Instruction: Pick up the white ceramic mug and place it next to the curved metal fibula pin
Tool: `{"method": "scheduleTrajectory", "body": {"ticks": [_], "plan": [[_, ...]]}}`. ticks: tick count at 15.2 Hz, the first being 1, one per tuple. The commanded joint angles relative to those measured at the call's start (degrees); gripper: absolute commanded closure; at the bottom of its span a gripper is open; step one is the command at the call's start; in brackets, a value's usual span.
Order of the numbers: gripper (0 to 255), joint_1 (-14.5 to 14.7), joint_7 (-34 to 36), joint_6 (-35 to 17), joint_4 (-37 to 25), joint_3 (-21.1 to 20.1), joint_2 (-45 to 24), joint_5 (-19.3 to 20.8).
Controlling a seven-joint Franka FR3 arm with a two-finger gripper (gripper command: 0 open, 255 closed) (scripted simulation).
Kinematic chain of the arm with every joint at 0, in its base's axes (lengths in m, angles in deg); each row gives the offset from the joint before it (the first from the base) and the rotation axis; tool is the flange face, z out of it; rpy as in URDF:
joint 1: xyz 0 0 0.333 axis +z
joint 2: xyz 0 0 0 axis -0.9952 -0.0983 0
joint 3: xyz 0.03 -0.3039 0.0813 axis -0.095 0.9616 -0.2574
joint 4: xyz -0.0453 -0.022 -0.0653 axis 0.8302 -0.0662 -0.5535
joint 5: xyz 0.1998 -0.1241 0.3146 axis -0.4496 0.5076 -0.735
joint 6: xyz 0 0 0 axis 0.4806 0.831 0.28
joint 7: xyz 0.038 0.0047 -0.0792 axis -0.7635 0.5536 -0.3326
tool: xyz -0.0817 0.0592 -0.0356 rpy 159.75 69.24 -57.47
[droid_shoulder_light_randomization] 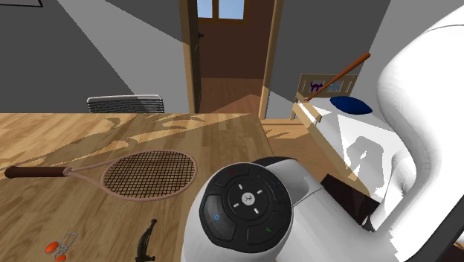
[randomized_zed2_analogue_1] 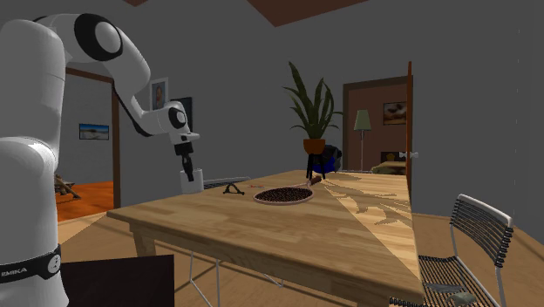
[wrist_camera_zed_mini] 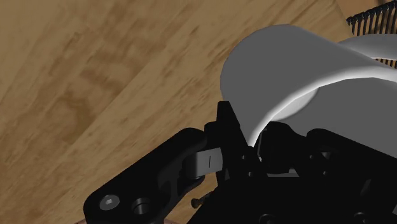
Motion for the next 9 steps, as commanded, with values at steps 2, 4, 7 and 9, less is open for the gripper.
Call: {"method": "scheduleTrajectory", "body": {"ticks": [2, 4, 7, 9], "plan": [[255, 0.0, 0.2, -0.3, 0.2, 0.0, -0.2, 0.3], [255, 0.0, 0.2, -0.3, 0.2, 0.0, -0.2, 0.3], [255, 0.0, 0.2, -0.3, 0.2, 0.0, -0.2, 0.3], [0, 0.0, 0.2, -0.3, 0.2, 0.0, -0.2, 0.3]]}}
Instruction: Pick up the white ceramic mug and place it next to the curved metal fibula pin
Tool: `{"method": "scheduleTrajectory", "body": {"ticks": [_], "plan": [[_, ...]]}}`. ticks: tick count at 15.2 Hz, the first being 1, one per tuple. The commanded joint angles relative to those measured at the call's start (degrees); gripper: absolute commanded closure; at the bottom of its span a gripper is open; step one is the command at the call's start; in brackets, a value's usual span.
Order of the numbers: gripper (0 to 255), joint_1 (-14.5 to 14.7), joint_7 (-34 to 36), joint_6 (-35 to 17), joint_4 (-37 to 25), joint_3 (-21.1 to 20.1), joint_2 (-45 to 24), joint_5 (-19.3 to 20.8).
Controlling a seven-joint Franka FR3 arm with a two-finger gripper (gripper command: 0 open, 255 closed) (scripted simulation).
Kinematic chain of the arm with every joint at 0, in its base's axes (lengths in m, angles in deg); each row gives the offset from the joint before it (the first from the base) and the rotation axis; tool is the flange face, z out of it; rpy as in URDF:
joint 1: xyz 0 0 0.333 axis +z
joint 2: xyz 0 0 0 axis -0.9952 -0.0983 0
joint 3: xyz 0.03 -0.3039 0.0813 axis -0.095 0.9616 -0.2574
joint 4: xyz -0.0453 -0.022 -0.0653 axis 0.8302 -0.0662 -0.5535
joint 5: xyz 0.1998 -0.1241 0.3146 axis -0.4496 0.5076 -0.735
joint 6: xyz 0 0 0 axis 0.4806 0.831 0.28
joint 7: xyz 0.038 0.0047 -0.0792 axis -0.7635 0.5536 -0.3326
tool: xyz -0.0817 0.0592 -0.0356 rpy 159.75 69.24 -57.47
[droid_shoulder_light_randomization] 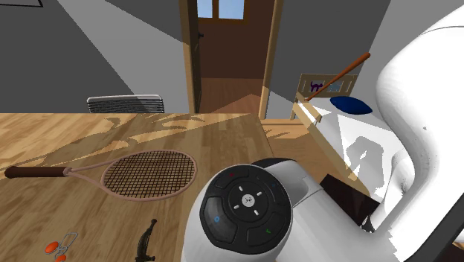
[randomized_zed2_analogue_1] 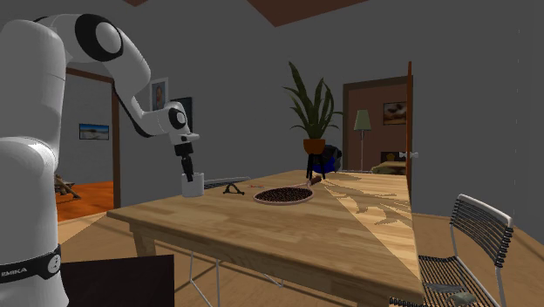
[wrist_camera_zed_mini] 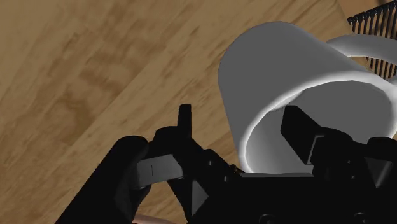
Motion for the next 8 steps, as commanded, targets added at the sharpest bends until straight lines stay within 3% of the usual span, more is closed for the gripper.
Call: {"method": "scheduleTrajectory", "body": {"ticks": [1, 4, 8], "plan": [[0, 0.0, 0.0, 0.0, 0.0, 0.0, 0.0, 0.0], [0, 0.0, 0.0, 0.0, 0.0, 0.0, 0.0, 0.0], [0, -0.2, -3.7, 5.8, -2.1, -0.9, 5.4, -5.5]]}}
